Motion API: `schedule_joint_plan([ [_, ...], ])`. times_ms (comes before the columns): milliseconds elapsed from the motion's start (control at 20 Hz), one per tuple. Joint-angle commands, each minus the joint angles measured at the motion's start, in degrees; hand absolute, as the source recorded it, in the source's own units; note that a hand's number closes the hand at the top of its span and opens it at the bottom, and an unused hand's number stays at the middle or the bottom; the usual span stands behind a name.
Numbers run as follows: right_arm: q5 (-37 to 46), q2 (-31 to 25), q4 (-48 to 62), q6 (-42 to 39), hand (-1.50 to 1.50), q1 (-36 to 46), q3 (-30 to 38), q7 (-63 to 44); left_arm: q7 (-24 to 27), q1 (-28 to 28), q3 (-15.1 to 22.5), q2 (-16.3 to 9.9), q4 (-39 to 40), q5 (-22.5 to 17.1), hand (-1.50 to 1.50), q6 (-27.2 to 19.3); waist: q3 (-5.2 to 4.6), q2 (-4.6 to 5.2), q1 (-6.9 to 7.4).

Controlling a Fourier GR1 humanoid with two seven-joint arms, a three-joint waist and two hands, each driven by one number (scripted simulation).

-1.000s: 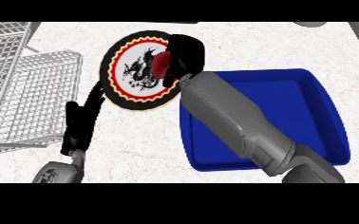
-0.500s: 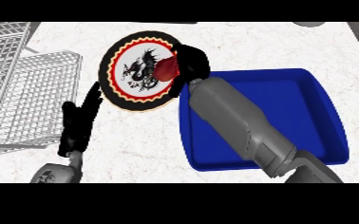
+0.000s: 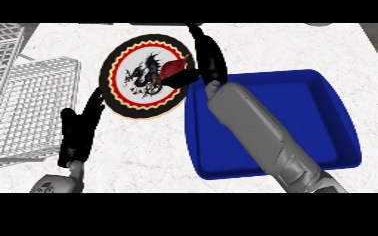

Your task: Pick the pear from the tray and place it in the plate

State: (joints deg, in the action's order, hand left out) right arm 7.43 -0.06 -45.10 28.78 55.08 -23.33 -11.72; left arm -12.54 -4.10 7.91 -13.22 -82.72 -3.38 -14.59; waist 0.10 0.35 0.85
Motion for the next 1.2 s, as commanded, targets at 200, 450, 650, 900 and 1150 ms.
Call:
schedule_joint_plan([
  [200, -9.4, 0.0, -4.2, -4.0, -1.50, -9.2, 5.3, 14.5, 1.1, 1.6, 0.2, 1.3, 0.7, 1.5, 0.00, 0.3, -0.07, -0.22, -0.23],
  [450, -7.8, 0.0, -7.6, -7.3, -1.50, -15.7, 4.6, 18.7, -0.1, -1.8, -2.4, 1.6, 2.4, 1.6, 0.00, 0.8, -0.09, -0.37, -0.84],
  [650, -11.2, 0.1, -3.8, -4.0, -1.50, -11.9, 0.7, 20.4, -0.1, 2.2, -1.5, 2.2, -1.5, 3.7, 0.00, 0.9, -0.09, -0.30, -0.13],
  [900, -12.5, 0.1, 0.2, 0.6, -1.50, -10.2, -1.3, 21.6, -1.0, -2.1, -4.0, 2.4, 2.2, 2.5, 0.00, 3.0, -0.09, -0.21, -0.02],
  [1150, -12.1, 0.1, 4.7, 2.1, -1.50, -6.2, -1.3, 18.8, 1.4, -0.7, -2.0, 5.3, 2.9, 5.8, 0.00, 0.9, -0.10, -0.17, 0.05],
])
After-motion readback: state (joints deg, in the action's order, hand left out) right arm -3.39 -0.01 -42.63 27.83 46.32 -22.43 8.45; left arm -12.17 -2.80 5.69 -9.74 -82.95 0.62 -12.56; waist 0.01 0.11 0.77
